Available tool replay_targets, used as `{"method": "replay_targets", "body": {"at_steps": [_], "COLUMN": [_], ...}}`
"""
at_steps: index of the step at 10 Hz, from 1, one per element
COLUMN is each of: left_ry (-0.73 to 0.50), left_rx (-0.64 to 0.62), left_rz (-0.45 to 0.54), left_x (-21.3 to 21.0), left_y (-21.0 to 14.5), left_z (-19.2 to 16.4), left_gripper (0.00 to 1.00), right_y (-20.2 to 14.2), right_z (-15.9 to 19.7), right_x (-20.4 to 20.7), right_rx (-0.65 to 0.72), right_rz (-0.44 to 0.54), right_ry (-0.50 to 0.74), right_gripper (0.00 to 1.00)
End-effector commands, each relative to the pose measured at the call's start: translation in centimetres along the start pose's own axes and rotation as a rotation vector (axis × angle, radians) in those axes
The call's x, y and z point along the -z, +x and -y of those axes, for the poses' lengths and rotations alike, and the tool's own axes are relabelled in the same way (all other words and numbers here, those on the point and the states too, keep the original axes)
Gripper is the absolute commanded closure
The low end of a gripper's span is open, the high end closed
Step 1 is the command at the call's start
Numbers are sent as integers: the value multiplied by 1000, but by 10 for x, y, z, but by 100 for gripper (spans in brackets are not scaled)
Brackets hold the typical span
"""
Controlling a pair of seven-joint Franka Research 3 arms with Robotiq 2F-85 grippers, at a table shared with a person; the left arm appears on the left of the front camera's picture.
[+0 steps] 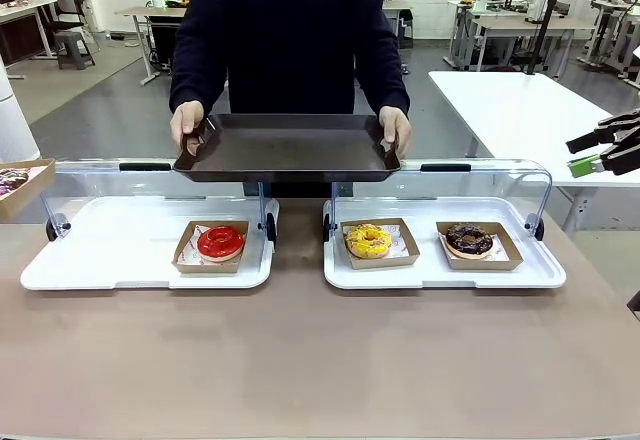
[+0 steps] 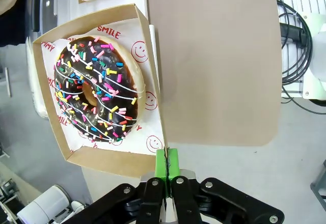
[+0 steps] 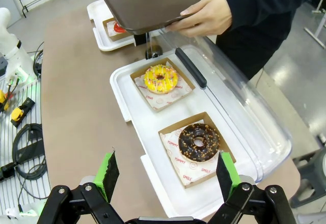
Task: Provide the desired donut to the person.
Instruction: Place the picked Paper togo box onto the Handle tray extended by the person.
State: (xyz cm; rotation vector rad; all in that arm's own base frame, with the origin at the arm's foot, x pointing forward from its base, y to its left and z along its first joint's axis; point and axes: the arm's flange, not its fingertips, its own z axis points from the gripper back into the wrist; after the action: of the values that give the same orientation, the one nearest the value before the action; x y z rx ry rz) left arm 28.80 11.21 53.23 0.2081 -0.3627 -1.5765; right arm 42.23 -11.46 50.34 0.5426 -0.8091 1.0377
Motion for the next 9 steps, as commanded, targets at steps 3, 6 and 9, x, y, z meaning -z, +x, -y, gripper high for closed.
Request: {"method": "replay_targets", "body": {"at_steps": [3, 6, 9], "left_ry": [17, 17, 17], "left_rx": [-8, -8, -8], "left_rz": [-3, -3, -3], "left_x": [0, 0, 0], "left_y": [-1, -1, -1], "left_z": [-2, -2, -2], "left_gripper": [100, 100, 100], "right_y": [-1, -1, -1], "right_z": [-1, -1, -1], "right_x": [1, 1, 1], "right_rx": [-1, -1, -1], "right_rz": [-2, -2, -2], "right_ry": [10, 10, 10], "right_gripper": [0, 0, 0]}}
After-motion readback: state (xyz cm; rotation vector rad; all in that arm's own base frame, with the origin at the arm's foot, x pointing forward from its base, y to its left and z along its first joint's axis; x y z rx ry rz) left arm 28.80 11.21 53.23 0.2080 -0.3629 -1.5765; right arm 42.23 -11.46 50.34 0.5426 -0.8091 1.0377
